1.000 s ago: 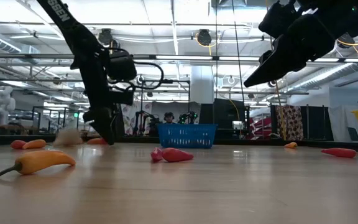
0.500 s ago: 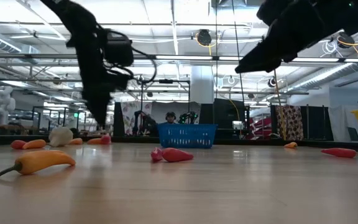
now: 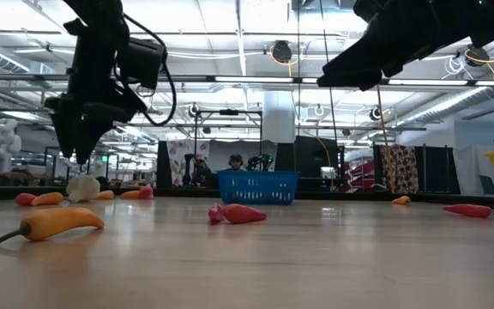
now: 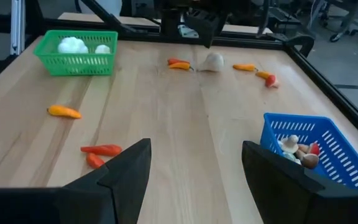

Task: Sort produce into baskets
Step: Put the white garlic into the green bin

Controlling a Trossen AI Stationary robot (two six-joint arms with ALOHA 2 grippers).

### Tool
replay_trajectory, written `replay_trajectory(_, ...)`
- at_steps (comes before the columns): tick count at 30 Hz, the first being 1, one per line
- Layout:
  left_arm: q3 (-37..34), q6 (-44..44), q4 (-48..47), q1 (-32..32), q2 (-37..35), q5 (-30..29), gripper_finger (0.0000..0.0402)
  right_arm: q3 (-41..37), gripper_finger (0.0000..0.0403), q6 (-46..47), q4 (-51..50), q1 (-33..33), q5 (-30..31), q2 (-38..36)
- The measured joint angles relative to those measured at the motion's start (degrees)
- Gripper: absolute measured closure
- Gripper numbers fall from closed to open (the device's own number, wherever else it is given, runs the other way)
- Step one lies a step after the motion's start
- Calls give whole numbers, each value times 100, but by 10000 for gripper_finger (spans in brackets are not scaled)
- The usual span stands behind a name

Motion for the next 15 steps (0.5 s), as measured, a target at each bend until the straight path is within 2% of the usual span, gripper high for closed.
replay_trajectory(7, -63, -1012, -19, -617, 0, 16, 141, 2, 161, 0, -28, 4, -20, 172)
replay_trajectory(11, -345, -1636, 40, -940, 0, 45, 141, 4, 161, -24, -75, 4, -22, 431)
replay_trajectory(15, -825, -2216, 587, -1180, 0, 101, 141, 4, 161, -174, -11, 15, -22, 718)
